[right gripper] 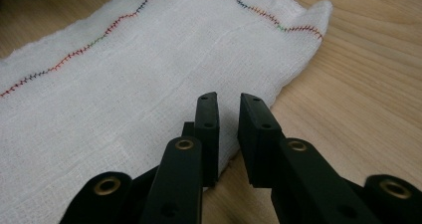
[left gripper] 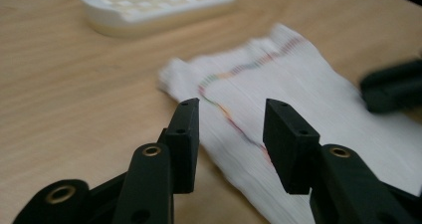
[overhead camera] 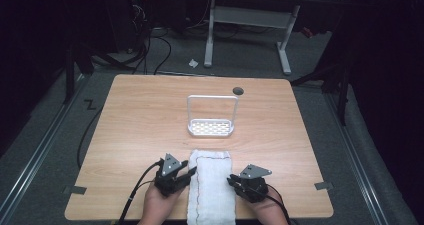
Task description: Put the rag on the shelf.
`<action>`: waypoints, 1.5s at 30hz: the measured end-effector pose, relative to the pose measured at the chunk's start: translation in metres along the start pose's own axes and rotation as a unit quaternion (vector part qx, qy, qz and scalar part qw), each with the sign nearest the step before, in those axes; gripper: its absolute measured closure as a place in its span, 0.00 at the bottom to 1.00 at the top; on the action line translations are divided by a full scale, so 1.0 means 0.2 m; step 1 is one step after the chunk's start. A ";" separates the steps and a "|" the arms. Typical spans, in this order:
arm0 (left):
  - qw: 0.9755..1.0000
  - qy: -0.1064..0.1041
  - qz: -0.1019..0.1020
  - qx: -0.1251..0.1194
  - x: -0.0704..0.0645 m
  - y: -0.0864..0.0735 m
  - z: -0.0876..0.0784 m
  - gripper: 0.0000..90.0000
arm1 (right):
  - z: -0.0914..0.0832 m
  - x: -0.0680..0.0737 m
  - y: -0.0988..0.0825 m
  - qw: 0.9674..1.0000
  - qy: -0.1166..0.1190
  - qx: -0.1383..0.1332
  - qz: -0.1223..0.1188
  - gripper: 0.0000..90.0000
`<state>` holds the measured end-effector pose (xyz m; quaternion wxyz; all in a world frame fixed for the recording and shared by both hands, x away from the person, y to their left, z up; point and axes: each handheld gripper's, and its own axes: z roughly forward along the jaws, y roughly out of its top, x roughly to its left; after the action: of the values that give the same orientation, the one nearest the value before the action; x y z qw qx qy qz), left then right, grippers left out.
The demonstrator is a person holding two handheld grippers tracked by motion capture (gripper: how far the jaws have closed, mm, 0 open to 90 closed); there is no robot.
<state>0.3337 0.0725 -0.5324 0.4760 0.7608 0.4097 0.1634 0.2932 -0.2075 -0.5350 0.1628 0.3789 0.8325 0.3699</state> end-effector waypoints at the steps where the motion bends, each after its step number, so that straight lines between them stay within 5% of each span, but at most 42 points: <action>1: 0.999 0.012 -0.029 0.004 0.04 0.03 0.06 0.60 | 0.00 0.00 0.00 1.000 0.004 0.000 0.003 0.88; 9: 0.996 0.050 -0.031 0.060 0.05 0.10 0.23 0.62 | 0.00 -0.01 0.00 1.000 0.009 -0.002 0.006 0.88; 16: 0.996 0.053 -0.035 0.063 0.03 0.10 0.23 0.72 | 0.00 -0.01 0.00 1.000 0.005 -0.003 0.008 0.86; 20: 0.996 0.054 -0.040 0.063 0.02 0.09 0.23 0.78 | 0.00 -0.01 0.01 1.000 0.014 -0.012 0.026 0.76; 23: 0.996 0.048 -0.041 0.065 0.01 0.09 0.24 0.85 | 0.00 -0.07 0.10 0.998 -0.025 -0.046 0.045 0.73; 30: 0.996 0.040 -0.043 0.065 0.01 0.09 0.24 0.90 | 0.18 -0.17 0.21 0.992 -0.072 -0.038 0.094 0.65; 34: 0.996 0.033 -0.050 0.065 0.02 0.09 0.24 0.91 | 0.26 -0.15 0.22 0.992 -0.083 -0.022 0.090 0.76; 37: 0.996 0.029 -0.054 0.064 0.02 0.09 0.24 0.93 | 0.25 -0.15 0.22 0.992 -0.072 -0.029 0.095 0.95; 45: 0.996 0.012 -0.083 0.019 0.05 0.13 0.19 0.94 | 0.17 -0.11 0.24 0.990 -0.074 -0.092 0.073 0.96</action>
<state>0.3771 0.0522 -0.5297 0.4688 0.7312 0.4796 0.1246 0.3515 -0.1860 -0.5223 0.2309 0.4484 0.7505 0.4270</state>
